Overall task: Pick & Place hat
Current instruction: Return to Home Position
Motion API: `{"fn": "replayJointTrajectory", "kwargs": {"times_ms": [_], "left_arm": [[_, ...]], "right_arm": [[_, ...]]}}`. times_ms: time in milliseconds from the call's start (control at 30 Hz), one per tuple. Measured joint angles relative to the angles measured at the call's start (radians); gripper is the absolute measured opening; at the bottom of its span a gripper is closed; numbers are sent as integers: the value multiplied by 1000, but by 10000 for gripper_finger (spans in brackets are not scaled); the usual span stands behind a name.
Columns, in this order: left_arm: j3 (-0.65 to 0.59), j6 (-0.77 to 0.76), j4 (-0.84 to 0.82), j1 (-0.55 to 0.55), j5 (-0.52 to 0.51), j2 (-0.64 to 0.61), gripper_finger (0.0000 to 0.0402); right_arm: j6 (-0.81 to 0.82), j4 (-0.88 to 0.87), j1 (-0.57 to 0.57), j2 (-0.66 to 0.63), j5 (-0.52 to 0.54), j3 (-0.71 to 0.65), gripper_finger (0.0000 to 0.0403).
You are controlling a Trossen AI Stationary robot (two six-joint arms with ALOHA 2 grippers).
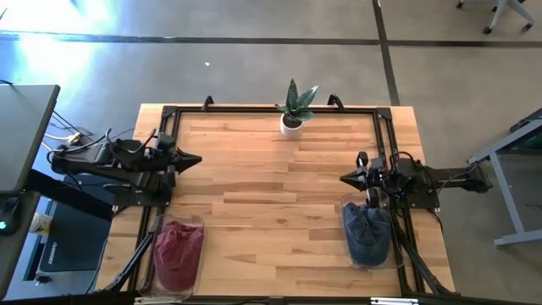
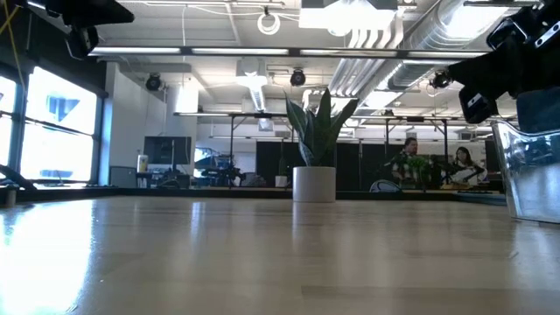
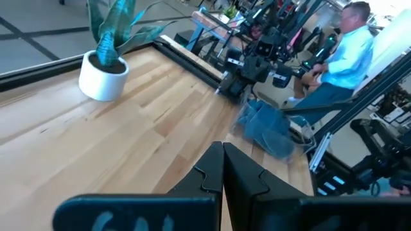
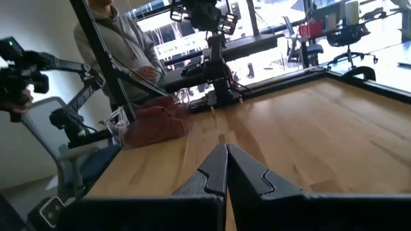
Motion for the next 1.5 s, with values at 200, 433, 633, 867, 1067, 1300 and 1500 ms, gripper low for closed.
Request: {"fn": "replayJointTrajectory", "kwargs": {"times_ms": [200,433,633,867,1067,1300,1500], "left_arm": [[0,48,-60,0,-10,-49,0],[0,163,-106,0,-38,-112,0],[-12,247,-146,0,-53,-207,0],[-122,269,-132,0,-32,-303,0],[-255,345,30,0,25,-305,0],[-453,390,321,0,165,-305,0],[-535,411,438,0,250,-306,0]], "right_arm": [[44,-2,0,9,0,0,10],[43,-1,0,9,1,0,7],[43,-1,0,9,2,0,3],[42,0,0,9,3,0,9],[42,2,0,9,4,0,4],[42,6,0,10,4,0,7],[42,7,0,9,4,0,7]]}}
